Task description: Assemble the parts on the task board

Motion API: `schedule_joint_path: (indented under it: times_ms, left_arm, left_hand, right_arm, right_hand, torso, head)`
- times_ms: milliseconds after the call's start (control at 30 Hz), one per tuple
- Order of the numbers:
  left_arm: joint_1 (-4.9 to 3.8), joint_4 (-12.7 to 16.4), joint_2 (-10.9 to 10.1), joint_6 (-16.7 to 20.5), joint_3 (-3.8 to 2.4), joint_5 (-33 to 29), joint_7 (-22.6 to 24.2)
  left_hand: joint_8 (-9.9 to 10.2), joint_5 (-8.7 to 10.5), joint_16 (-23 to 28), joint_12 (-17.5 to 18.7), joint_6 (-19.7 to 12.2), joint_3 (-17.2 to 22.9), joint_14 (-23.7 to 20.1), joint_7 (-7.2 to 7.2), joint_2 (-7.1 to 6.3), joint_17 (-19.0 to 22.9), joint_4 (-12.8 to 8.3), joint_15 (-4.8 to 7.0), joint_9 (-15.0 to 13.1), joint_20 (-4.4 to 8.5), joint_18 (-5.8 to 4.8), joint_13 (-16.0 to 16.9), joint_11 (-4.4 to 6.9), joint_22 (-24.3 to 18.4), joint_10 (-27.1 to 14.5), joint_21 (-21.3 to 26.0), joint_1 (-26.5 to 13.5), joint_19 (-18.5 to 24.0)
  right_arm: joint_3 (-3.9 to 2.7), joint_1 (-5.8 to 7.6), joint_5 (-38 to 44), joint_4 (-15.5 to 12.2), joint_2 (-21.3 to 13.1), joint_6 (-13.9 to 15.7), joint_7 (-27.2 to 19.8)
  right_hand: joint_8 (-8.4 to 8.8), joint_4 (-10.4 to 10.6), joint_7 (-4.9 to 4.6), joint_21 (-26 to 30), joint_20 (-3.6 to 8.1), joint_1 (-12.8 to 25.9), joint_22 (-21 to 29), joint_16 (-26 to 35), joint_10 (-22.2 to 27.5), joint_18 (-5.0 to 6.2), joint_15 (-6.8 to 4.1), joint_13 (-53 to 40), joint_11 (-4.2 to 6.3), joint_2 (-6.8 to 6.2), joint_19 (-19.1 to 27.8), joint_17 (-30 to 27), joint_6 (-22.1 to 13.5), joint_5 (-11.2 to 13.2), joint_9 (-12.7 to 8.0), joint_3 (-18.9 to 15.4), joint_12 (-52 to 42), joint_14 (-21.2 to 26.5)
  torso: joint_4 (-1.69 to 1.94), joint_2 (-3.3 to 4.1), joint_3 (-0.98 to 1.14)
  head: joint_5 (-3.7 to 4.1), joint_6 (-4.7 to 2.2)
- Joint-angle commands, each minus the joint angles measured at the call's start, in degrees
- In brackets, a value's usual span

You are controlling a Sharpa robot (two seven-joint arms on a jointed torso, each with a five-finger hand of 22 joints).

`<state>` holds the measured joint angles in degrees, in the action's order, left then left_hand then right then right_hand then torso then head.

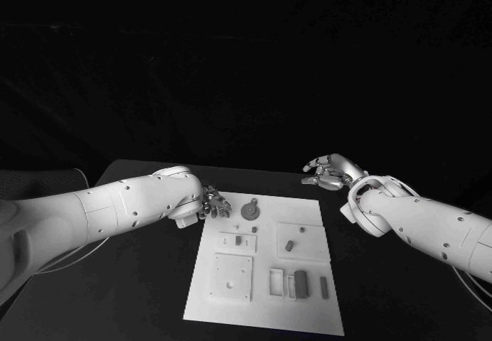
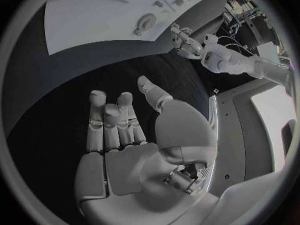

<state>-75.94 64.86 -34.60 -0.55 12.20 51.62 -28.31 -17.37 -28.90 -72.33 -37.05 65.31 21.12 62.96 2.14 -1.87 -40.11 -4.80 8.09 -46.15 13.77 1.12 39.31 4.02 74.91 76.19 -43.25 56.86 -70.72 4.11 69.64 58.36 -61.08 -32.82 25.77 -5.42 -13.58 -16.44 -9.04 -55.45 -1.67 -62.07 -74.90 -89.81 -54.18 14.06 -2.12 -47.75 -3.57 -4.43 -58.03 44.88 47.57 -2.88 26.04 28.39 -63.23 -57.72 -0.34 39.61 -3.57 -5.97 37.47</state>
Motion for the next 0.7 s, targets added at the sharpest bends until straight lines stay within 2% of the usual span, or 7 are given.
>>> schedule_joint_path:
  times_ms: [33, 133, 267, 500, 700]
  left_arm:
    - [-0.08, 2.6, -1.1, -1.4, 0.06, 1.2, -2.4]
    - [-0.07, 4.4, -2.2, -1.3, 0.38, 1.2, -2.8]
    - [-0.07, 7.4, -3.9, -1.1, 1.4, 1.2, -3.2]
    - [-0.03, 10.0, -5.0, -0.8, 1.39, 2.6, -3.8]
    - [0.01, 10.6, -5.4, -0.9, 1.39, 4.7, -3.9]
  left_hand:
    - [-0.2, -0.34, -0.2, -0.3, 0.5, 11.2, 0.9, 0.02, 0.21, -0.1, -11.4, 1.17, -0.1, 0.67, 3.07, 0.1, -0.07, 1.2, 0.3, -0.3, 0.5, -1.1]
    - [-0.2, -0.51, -0.2, -0.3, 0.6, 11.3, 1.0, -0.03, 0.08, -0.1, -11.4, 1.21, -0.1, 0.7, 3.06, 0.1, -0.03, 1.2, 0.4, -0.4, 0.5, -1.2]
    - [-0.2, -0.59, -0.3, -0.4, 0.7, 11.4, 1.1, -0.05, 0.03, -0.1, -11.4, 1.22, -0.2, 0.7, 3.06, 0.1, -0.01, 1.2, 0.5, -0.4, 0.5, -1.2]
    - [-0.3, -0.64, -0.3, -0.4, 0.7, 11.4, 1.1, -0.07, -0.01, -0.1, -11.4, 1.23, -0.2, 0.71, 3.05, 0.1, 0.01, 1.2, 0.5, -0.5, 0.4, -1.2]
    - [-0.3, -0.66, -0.3, -0.4, 0.8, 11.5, 1.2, -0.09, -0.05, -0.1, -11.4, 1.24, -0.2, 0.73, 3.04, 0.1, 0.03, 1.2, 0.5, -0.5, 0.4, -1.3]
  right_arm:
    - [0.0, 0.02, 0.3, 0.1, 0.0, -0.7, -0.1]
    - [0.02, 0.02, 0.3, 0.0, 0.0, -0.9, -0.1]
    - [0.08, 0.02, 0.3, 0.1, -0.2, -0.9, 0.0]
    - [0.1, 0.01, 0.3, -0.1, -0.2, -0.9, 0.0]
    - [0.12, 0.01, 0.3, 0.0, -0.3, -0.9, -0.1]
  right_hand:
    - [-0.1, 0.0, -1.2, 0.3, 0.49, 0.5, -0.2, 0.0, 0.1, 0.94, -0.12, 0.1, -0.23, 0.13, -0.1, -0.1, -0.8, -0.1, -0.1, -0.1, -0.4, -0.2]
    - [-0.11, 0.0, -1.2, 0.3, 0.49, 0.5, -0.2, 0.0, 0.1, 0.94, -0.12, 0.1, -0.23, 0.13, -0.1, -0.1, -0.8, -0.1, -0.1, -0.1, -0.4, -0.2]
    - [-0.11, 0.0, -1.2, 0.3, 0.49, 0.5, -0.2, 0.0, 0.1, 0.94, -0.12, 0.1, -0.23, 0.14, -0.1, -0.1, -0.8, -0.1, -0.1, -0.1, -0.4, -0.2]
    - [-0.12, 0.0, -1.2, 0.3, 0.5, 0.5, -0.2, 0.0, 0.1, 0.94, -0.12, 0.1, -0.23, 0.16, -0.1, -0.1, -0.8, -0.1, -0.1, -0.1, -0.4, -0.2]
    - [-0.12, 0.0, -1.2, 0.3, 0.5, 0.5, -0.2, 0.0, 0.1, 0.94, -0.12, 0.1, -0.23, 0.17, -0.1, -0.1, -0.8, -0.1, -0.1, -0.1, -0.4, -0.2]
  torso:
    - [0.15, -0.13, -0.11]
    - [0.06, -0.05, -0.07]
    - [0.04, 0.0, 0.0]
    - [0.02, 0.0, 0.08]
    - [-0.01, 0.01, 0.04]
  head:
    - [0.29, -0.19]
    - [0.2, -0.18]
    - [0.14, 0.05]
    - [-0.12, 0.42]
    - [-0.25, 0.83]
